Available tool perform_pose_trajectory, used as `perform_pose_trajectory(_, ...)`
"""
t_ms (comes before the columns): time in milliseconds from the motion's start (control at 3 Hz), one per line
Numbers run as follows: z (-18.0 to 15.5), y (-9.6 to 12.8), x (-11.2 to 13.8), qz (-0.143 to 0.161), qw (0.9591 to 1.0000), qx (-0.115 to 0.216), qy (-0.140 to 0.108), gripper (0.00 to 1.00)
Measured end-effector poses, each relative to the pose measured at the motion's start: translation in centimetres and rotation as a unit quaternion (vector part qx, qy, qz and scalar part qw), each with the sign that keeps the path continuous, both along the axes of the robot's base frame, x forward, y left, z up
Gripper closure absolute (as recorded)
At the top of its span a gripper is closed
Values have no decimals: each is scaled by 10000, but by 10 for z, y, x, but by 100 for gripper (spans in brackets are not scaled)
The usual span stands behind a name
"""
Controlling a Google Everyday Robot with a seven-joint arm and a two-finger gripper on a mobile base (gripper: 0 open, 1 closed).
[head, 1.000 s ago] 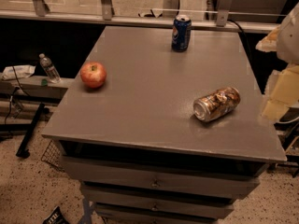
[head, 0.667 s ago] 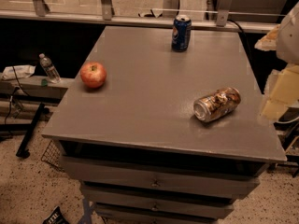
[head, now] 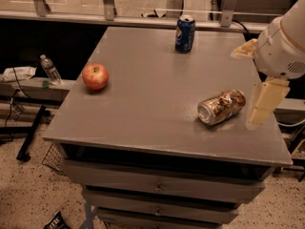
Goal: Move orange can near apple
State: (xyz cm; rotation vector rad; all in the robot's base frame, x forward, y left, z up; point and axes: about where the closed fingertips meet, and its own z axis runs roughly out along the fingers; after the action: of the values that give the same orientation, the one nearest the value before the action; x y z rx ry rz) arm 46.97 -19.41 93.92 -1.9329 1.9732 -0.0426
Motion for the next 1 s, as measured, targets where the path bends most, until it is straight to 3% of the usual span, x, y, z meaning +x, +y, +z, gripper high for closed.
perform_pose_trajectory(333, -24, 5, 12, 549, 9984, 27, 87, 0)
perform_pose_trajectory(667, -38, 1, 20, 833, 9963, 77, 205, 0)
perform_pose_trajectory(1000, -50, -9, 25, 924, 9953, -60, 289, 0)
